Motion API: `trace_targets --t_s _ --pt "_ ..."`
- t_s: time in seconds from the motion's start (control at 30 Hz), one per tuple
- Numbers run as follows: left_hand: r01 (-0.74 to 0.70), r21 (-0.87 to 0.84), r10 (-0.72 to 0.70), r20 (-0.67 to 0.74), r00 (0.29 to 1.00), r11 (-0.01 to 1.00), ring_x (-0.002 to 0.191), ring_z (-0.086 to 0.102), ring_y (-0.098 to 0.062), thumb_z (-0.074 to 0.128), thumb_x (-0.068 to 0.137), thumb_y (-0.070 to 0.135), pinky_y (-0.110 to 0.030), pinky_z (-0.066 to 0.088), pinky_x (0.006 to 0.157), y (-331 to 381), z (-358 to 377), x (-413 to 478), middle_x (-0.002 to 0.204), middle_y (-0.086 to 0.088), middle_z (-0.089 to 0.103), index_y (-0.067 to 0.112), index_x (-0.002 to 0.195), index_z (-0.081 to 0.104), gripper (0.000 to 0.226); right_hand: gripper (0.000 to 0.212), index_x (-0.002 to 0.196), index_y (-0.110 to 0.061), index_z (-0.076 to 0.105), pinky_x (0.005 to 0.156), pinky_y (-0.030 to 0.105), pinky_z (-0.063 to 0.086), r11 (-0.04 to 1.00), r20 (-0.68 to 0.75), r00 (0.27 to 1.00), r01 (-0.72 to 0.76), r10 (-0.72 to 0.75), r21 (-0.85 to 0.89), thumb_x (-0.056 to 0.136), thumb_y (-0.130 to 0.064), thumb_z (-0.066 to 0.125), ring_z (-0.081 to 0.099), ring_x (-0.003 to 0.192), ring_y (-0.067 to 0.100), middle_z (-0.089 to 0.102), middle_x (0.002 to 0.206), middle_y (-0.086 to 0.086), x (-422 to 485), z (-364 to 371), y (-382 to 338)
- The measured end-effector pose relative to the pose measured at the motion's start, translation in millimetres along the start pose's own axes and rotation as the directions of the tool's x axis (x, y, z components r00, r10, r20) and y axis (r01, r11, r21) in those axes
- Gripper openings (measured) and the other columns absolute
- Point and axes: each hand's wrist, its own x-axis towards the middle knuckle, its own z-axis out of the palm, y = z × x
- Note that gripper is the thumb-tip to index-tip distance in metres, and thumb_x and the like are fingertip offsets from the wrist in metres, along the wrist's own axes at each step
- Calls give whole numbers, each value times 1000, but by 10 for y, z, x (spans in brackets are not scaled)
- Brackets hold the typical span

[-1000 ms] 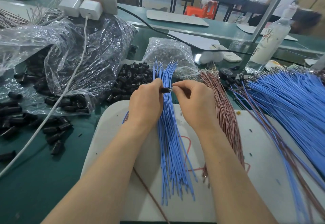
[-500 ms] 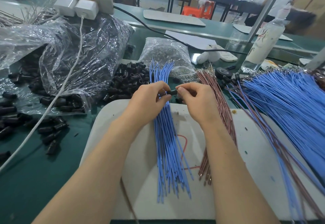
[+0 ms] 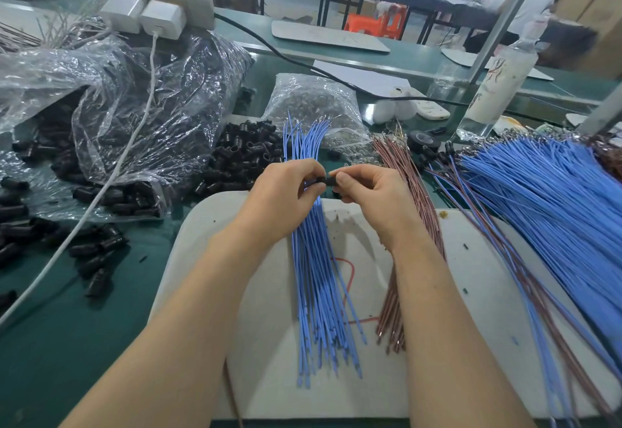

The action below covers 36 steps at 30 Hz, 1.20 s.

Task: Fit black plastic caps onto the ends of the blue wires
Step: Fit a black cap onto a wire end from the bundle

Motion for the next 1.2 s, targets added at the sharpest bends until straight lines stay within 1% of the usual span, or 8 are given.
trace_targets --t_s 0.13,0.27,0.47,0.77,0.87,0.97,1.07,1.2 --pt "-14 2 14 -4 1000 1000 58 46 -5 61 89 11 -24 36 62 10 -11 -1 68 6 56 11 99 67 12 13 93 -13 71 67 16 51 999 1 1000 -14 14 41 91 -8 60 65 74 7 71 83 8 -3 16 -1" --pt "-4 -37 2 -31 1000 999 60 48 -11 61 88 10 -27 41 65 18 -20 6 73 -1 63 10 97 67 11 12 95 -12 72 74 22 54 991 2 999 -44 44 128 91 -10 61 63 80 14 72 89 14 -14 35 -2" --pt "65 -92 -69 -43 997 994 64 52 -11 60 90 14 -25 43 67 18 8 9 82 4 65 13 99 63 10 13 93 -14 70 67 17 51 930 -45 992 -93 116 355 94 -13 58 64 69 7 70 73 -1 13 64 -25" --pt "56 -60 -57 -8 998 997 61 47 -6 63 89 25 -18 36 62 9 27 16 76 4 62 13 98 68 15 11 86 -16 65 62 14 49 999 -23 1000 -18 19 38 94 -14 58 61 64 -2 68 76 1 5 74 -17" --pt "42 -107 -41 4 999 993 57 47 -2 64 88 25 -9 36 56 33 -7 26 68 10 59 12 90 68 13 14 86 -16 62 64 18 47 1000 -52 999 -6 7 13 97 -16 53 57 62 -1 63 73 -3 1 94 -40" --pt "71 -178 -70 11 997 981 58 52 -1 65 87 28 -11 41 58 49 -19 34 66 11 61 16 83 67 13 15 92 -14 60 67 24 42 1000 -72 997 -6 4 -27 99 -21 49 49 64 5 55 71 -7 -9 136 -57" --pt "123 -275 -120 29 992 953 60 56 -1 65 86 28 -14 46 61 57 -32 39 66 9 64 19 79 67 12 19 88 -14 59 65 23 38 1000 -78 997 -20 20 7 100 -22 48 46 62 4 51 67 -9 -9 168 -69" --pt "161 -415 -149 60 987 895 57 56 5 66 87 21 -8 44 60 79 -62 35 57 13 63 15 79 67 10 31 70 -16 50 59 30 31 971 -8 998 -58 62 231 101 -20 45 34 55 10 40 55 -7 4 173 -68"
